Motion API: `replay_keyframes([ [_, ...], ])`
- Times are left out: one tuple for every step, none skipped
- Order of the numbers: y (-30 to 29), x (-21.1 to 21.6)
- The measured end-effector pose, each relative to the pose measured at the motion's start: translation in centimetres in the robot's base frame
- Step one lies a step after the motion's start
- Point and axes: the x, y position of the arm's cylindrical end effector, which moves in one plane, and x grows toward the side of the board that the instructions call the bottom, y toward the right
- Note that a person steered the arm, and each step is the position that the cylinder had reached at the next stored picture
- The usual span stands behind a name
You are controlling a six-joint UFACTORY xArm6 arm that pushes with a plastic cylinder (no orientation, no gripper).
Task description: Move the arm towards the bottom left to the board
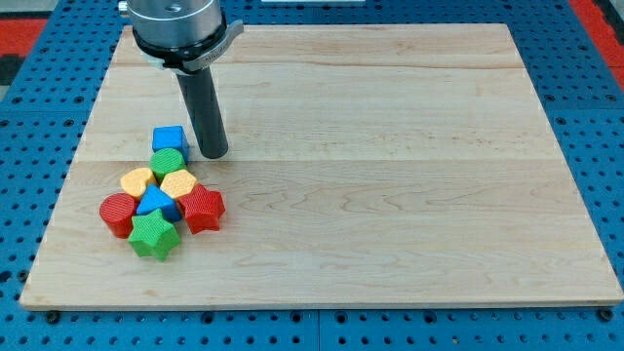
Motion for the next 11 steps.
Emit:
replay_keyframes([
  [0.0, 0.0],
  [0.0, -0.2],
  [0.0, -3.4],
  [0.0, -7.1],
  [-3.3, -9.3],
  [-11.8, -9.3],
  [-18.6, -7.8],
  [-18.0, -5.6],
  [-16.6, 0.5],
  [-18.2, 4.7],
  [-17.5, 10.3],
])
